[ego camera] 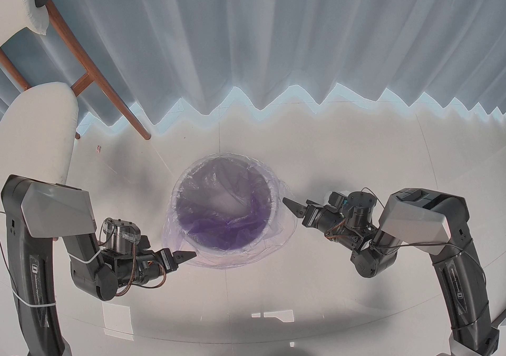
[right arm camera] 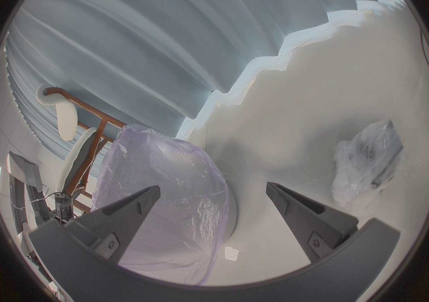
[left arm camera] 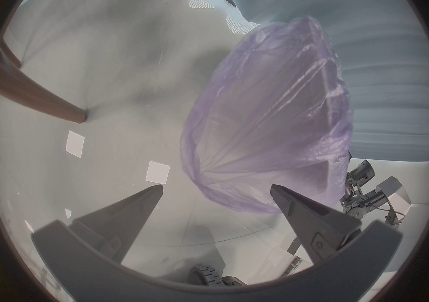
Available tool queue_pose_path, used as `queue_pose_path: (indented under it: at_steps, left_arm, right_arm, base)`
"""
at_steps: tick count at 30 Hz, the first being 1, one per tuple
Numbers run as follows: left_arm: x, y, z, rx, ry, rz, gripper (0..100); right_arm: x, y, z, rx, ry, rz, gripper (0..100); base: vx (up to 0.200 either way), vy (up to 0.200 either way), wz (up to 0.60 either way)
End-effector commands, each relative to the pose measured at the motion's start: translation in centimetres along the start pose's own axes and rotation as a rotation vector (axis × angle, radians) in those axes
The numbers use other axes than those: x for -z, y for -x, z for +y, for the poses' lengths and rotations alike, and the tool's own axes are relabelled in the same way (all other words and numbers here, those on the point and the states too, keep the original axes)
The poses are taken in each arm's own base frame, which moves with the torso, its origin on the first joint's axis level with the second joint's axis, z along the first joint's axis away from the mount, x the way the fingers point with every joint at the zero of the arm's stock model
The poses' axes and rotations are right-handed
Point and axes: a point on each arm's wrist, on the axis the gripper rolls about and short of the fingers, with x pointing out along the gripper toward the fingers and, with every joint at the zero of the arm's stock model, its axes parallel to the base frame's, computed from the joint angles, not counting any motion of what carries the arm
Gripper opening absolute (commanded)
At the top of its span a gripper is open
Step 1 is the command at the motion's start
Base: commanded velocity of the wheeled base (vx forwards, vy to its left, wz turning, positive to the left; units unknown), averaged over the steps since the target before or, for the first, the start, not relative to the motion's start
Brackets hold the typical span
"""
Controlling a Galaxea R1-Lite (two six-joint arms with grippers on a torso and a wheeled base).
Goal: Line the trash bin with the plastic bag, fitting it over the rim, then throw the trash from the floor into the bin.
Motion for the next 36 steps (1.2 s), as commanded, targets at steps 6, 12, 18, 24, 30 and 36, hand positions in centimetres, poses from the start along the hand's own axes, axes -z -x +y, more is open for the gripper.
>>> queue_pose_path:
  at_steps: [6, 12, 18, 24, 30, 36]
  left_arm:
    - [0.8, -0.9, -0.3, 0.016, 0.0, 0.01, 100]
    - [0.9, -1.5, 0.1, -0.002, -0.005, -0.021, 0]
    - [0.9, -1.9, 0.3, -0.029, -0.005, -0.034, 0]
    - [1.1, -3.1, 1.0, -0.123, -0.071, -0.077, 0]
    - [1.7, -4.5, 1.9, -0.198, -0.169, -0.143, 0]
    - [2.3, -5.3, 1.6, -0.162, -0.194, -0.174, 0]
  right_arm:
    - [0.3, -0.1, -0.2, 0.001, -0.001, 0.003, 100]
    - [0.3, -0.1, -0.2, 0.001, 0.0, 0.003, 100]
    - [0.6, -0.2, -0.3, 0.004, -0.002, 0.006, 100]
    - [0.7, -0.2, -0.4, 0.005, -0.001, 0.009, 100]
    - [1.0, -0.2, -0.5, 0.009, 0.0, 0.015, 100]
    - [0.9, -0.3, -0.6, 0.016, 0.006, 0.006, 100]
  base:
    - [0.0, 0.0, 0.0]
    - [0.0, 0.0, 0.0]
    - [0.0, 0.0, 0.0]
    - [0.0, 0.0, 0.0]
    - [0.0, 0.0, 0.0]
    - [0.0, 0.0, 0.0]
